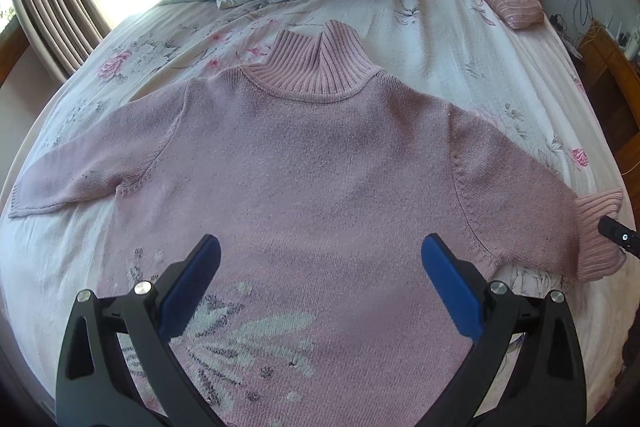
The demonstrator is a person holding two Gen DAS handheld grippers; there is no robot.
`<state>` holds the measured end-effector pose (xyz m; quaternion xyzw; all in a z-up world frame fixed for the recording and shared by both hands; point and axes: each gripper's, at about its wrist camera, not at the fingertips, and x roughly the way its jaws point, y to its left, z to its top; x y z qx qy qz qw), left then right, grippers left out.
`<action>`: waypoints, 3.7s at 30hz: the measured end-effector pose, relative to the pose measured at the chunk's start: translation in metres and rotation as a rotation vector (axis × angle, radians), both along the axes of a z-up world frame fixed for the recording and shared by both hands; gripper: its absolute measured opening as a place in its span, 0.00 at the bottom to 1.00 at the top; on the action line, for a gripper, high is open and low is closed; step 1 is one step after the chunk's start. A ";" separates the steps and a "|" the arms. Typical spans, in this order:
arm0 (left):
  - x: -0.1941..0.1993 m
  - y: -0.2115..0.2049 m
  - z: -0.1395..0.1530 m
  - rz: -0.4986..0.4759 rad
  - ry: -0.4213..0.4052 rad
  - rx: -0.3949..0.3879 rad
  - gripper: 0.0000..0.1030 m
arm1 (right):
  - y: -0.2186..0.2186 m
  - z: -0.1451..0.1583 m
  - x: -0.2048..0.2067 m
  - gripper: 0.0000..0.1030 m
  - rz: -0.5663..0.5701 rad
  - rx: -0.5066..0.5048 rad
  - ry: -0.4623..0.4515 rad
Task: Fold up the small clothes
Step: 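Carry the cuff with the right tool across the sweater body toward the other sleeve, then lay the sleeve flat across the body and open the right tool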
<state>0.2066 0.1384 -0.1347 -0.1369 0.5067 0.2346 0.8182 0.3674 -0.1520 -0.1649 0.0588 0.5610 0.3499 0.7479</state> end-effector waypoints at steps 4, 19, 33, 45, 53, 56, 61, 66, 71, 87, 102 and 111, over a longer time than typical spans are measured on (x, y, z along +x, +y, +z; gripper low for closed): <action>0.000 0.001 -0.005 -0.005 0.011 -0.022 0.97 | 0.032 -0.027 -0.008 0.17 0.055 -0.050 0.030; 0.092 -0.098 -0.053 -0.245 0.068 -0.167 0.97 | -0.087 -0.002 -0.062 0.45 -0.061 -0.034 -0.020; 0.132 -0.158 -0.094 -0.369 0.118 -0.236 0.31 | -0.140 -0.021 -0.084 0.45 -0.177 -0.043 0.034; 0.090 -0.116 -0.018 -0.295 -0.148 -0.353 0.11 | -0.133 -0.017 -0.078 0.45 -0.199 -0.025 0.021; 0.041 -0.001 0.035 -0.175 -0.168 -0.214 0.11 | -0.101 -0.011 -0.071 0.45 -0.163 -0.011 0.008; 0.029 0.042 0.044 -0.120 -0.159 -0.157 0.11 | -0.078 -0.007 -0.067 0.45 -0.135 -0.001 0.002; 0.013 0.103 0.045 -0.037 -0.137 -0.107 0.11 | -0.029 -0.001 -0.058 0.45 -0.081 0.023 -0.012; 0.004 0.148 0.038 0.025 -0.114 -0.083 0.11 | 0.028 0.003 -0.045 0.45 -0.020 0.051 -0.018; 0.005 0.180 -0.003 0.061 -0.039 -0.091 0.11 | 0.078 -0.019 -0.034 0.45 0.016 0.035 0.022; -0.013 0.214 -0.030 0.114 0.001 0.029 0.34 | 0.118 -0.028 -0.042 0.44 0.029 -0.052 0.054; 0.027 0.215 -0.101 0.017 0.111 -0.098 0.42 | 0.163 -0.089 -0.046 0.44 0.008 -0.133 0.184; -0.073 0.251 -0.042 0.109 -0.004 -0.119 0.60 | 0.173 -0.034 -0.080 0.52 0.032 -0.096 0.093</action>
